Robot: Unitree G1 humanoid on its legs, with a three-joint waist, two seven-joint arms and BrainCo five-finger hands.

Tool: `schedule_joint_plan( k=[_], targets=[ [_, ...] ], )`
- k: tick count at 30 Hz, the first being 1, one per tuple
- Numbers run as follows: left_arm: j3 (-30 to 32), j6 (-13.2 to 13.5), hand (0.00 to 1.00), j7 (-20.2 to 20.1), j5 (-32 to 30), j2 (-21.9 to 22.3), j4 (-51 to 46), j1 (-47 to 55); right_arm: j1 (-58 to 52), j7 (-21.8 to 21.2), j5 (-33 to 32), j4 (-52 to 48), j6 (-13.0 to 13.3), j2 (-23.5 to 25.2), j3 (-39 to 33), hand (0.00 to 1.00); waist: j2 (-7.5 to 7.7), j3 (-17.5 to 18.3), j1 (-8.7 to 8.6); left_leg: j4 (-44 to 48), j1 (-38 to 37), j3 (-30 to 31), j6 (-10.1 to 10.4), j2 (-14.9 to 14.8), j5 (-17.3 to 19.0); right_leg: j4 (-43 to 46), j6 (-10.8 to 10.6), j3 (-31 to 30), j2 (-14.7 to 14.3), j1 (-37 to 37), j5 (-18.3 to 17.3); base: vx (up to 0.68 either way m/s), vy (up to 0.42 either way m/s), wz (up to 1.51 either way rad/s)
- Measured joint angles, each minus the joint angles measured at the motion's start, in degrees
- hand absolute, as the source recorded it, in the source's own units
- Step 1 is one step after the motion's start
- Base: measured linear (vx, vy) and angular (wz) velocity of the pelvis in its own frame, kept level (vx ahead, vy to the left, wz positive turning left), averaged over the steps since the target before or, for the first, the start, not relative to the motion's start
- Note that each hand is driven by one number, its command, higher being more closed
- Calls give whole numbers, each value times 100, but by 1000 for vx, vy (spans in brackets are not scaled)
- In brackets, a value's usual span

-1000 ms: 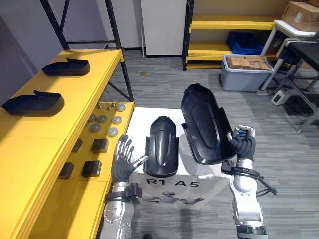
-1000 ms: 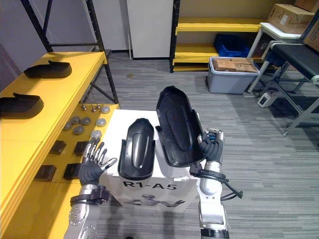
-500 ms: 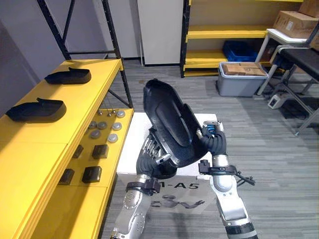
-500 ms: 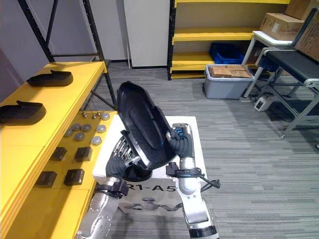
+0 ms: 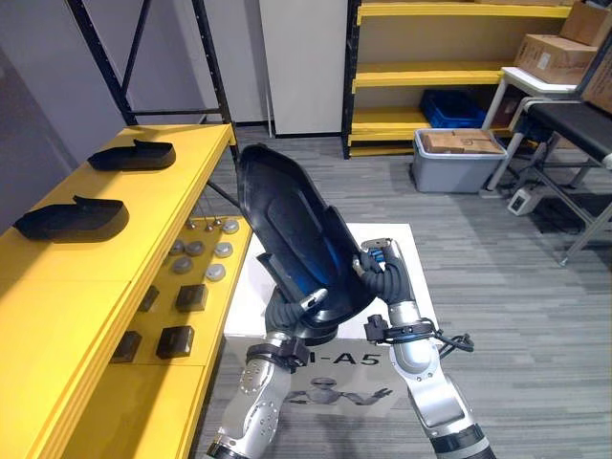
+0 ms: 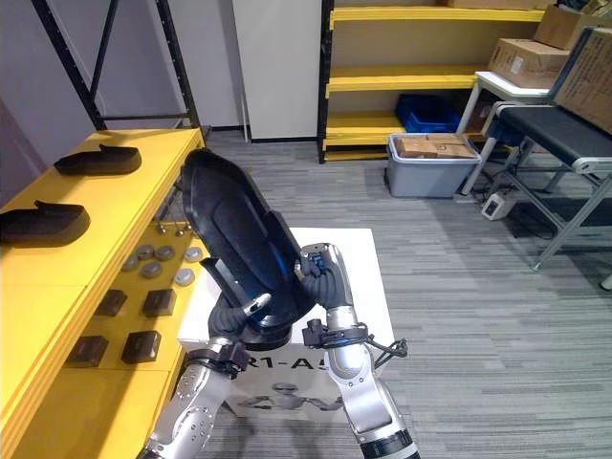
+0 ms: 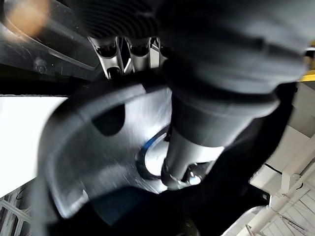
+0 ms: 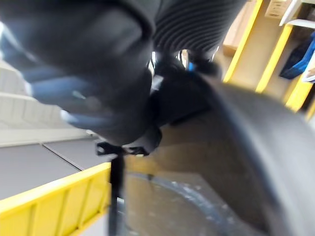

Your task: Walk over and take plastic housings, then place them on the shelf

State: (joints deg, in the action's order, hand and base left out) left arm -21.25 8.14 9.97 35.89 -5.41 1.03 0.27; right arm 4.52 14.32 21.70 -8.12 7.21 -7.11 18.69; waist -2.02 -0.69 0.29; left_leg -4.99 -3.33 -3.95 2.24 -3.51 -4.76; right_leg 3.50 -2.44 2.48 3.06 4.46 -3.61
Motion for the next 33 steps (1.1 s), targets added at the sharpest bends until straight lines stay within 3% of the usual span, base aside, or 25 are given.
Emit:
schedule_joint_plan(
  k=[7, 11, 16, 18, 20, 22, 25, 28, 33],
  targets=[
    [221, -21, 100, 128, -171, -54, 8, 2, -192, -313, -616, 51, 322, -51, 155, 0, 19, 12, -28, -1, 7, 0, -12, 10, -31, -1, 0, -1, 9, -17, 0, -10, 3, 0],
    [276, -115, 100, 91, -636, -18, -30, 9, -380, -641, -1322, 86, 333, -53, -176, 0, 71, 43, -17, -2, 7, 4, -16, 11, -55, -3, 0, 3, 10, -14, -1, 0, 0, 0],
    [412, -202, 100, -76, -1176, 378, -378, 81, -631, -1022, -2412, -479, 403, 136, -855, 0, 91, 36, 2, -23, 7, 14, -15, 11, -68, -8, 0, 7, 10, -9, -3, 0, 0, 0],
    [553, -203, 100, -148, -1314, 496, -509, 159, -674, -1094, -2918, -728, 513, 240, -1277, 0, 92, 35, -14, -24, 7, 13, -15, 10, -69, -7, -1, 4, 10, -12, -4, 0, 0, 0],
    [942, -188, 100, -294, -1400, 491, -689, 469, -668, -967, -3639, -835, 634, 433, -2595, 0, 102, 32, -59, -24, 8, 14, -15, 10, -69, -9, -2, 4, 12, -11, -4, 0, 0, 0],
    [1361, -183, 100, -283, -1473, 458, -698, 737, -734, -826, -4057, -802, 719, 404, -3482, 0, 104, 31, -101, -24, 13, 7, -15, 10, -69, -18, -2, 0, 10, -18, -4, 0, 0, 0],
    [1702, -183, 100, -261, -1476, 445, -701, 935, -1010, -755, -4187, -572, 796, 269, -3918, 0, 117, 23, -138, -23, 17, 2, -14, 5, -69, -23, -2, -3, 3, -22, -4, 0, 0, 0],
    [1866, -183, 100, -275, -1535, 460, -800, 1080, -1347, -708, -4095, 316, 752, 260, -4184, 0, 132, 16, -147, -21, 44, -4, -13, 5, -68, -26, -2, -11, 2, -50, -3, 0, 0, 0],
    [2235, -93, 100, -374, -1655, 536, -1182, 1564, -2023, -858, -3293, 2448, 269, 332, -4325, 0, 132, 16, -204, -21, 66, -2, -1, -1, -59, -58, -2, -11, 1, -50, -2, 0, 0, 0]
  ],
)
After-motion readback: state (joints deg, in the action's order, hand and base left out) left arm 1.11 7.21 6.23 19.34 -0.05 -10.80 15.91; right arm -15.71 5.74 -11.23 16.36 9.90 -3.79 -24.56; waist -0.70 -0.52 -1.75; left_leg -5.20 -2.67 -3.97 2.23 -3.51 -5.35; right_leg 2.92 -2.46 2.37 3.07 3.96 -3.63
